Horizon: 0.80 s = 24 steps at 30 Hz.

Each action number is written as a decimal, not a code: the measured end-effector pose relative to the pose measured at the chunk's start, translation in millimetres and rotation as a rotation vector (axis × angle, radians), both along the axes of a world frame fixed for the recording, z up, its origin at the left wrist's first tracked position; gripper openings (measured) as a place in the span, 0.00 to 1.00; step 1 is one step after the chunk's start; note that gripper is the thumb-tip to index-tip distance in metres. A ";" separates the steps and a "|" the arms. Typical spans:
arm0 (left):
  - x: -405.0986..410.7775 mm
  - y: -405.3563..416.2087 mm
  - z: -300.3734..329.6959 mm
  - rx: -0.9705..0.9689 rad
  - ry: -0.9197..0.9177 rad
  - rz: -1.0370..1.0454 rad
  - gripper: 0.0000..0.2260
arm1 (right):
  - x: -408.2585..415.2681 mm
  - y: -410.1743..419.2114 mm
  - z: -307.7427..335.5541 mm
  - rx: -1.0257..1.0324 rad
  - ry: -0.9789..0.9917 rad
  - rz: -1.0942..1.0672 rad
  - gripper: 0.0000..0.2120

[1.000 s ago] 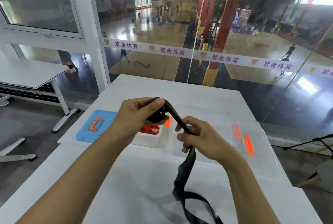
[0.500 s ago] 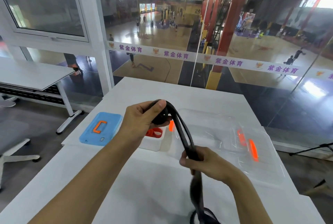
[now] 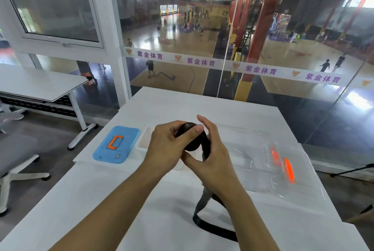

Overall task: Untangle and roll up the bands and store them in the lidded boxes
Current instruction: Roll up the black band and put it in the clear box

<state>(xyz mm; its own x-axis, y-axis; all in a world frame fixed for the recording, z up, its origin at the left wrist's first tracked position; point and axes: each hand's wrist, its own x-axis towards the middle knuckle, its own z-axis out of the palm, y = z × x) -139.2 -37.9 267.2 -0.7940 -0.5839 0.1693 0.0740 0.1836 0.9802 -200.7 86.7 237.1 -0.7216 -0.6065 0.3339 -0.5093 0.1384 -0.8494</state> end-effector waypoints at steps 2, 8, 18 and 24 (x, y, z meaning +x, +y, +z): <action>-0.5 3.0 -5.3 0.028 0.011 0.044 0.09 | 5.0 -4.3 -3.2 0.023 0.004 -0.095 0.39; -7.5 13.3 -18.3 -0.011 0.019 0.090 0.09 | 18.5 -18.9 -19.8 -0.004 0.091 -0.265 0.28; 18.4 -32.9 -2.2 0.056 -0.371 -0.427 0.11 | -30.1 18.7 -18.2 0.322 0.240 0.154 0.35; 18.1 -26.5 3.4 0.001 -0.348 -0.390 0.09 | -25.1 20.7 5.0 0.507 0.316 0.119 0.34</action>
